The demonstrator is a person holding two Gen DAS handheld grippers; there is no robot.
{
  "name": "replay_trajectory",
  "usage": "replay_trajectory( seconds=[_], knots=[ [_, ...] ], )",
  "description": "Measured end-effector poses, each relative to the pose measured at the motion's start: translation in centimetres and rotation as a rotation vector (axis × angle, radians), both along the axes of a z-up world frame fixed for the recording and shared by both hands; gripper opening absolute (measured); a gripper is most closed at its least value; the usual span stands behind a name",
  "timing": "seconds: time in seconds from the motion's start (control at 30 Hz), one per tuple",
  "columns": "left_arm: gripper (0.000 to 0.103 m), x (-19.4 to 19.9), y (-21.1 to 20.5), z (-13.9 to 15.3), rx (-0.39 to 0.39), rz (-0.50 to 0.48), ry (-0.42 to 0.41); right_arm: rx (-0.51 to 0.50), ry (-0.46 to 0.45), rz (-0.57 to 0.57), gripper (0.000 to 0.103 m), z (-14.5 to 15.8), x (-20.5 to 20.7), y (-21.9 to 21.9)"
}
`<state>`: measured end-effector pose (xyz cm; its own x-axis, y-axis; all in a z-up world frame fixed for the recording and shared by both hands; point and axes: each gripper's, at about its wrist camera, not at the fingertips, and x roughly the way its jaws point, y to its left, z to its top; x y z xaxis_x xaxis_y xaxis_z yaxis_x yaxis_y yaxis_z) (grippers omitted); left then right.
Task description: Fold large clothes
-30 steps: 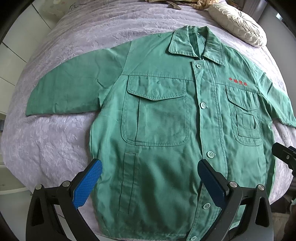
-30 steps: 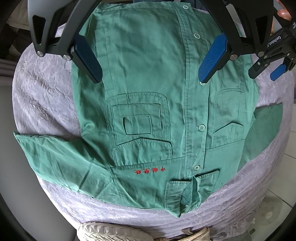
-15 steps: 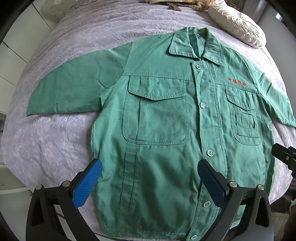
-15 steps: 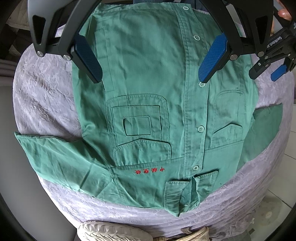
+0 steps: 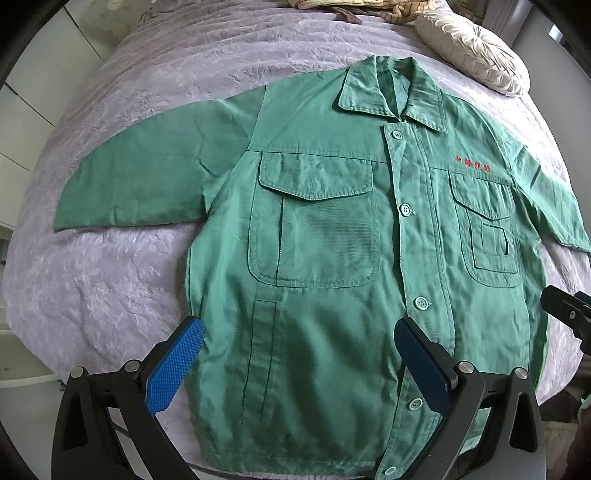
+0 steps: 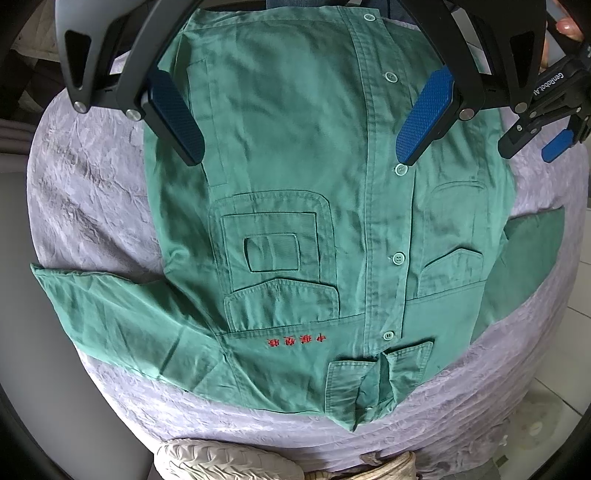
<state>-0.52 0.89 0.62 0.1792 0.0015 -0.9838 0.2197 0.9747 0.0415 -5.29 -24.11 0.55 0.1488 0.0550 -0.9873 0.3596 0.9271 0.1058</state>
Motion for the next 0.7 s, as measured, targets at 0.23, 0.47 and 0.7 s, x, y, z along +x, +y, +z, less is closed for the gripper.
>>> replay_trajectory(
  seconds=[0.23, 0.47, 0.7],
  knots=[
    [0.103, 0.09, 0.31, -0.01, -0.001, -0.002, 0.006, -0.003, 0.001, 0.001, 0.103, 0.0, 0.15, 0.27],
    [0.103, 0.17, 0.4, -0.11, -0.006, 0.0, 0.007, -0.008, 0.005, 0.004, 0.103, 0.0, 0.21, 0.5],
    [0.103, 0.37, 0.44, -0.17, -0.023, -0.004, 0.009, -0.011, 0.007, 0.006, 0.103, 0.03, 0.36, 0.77]
  ],
)
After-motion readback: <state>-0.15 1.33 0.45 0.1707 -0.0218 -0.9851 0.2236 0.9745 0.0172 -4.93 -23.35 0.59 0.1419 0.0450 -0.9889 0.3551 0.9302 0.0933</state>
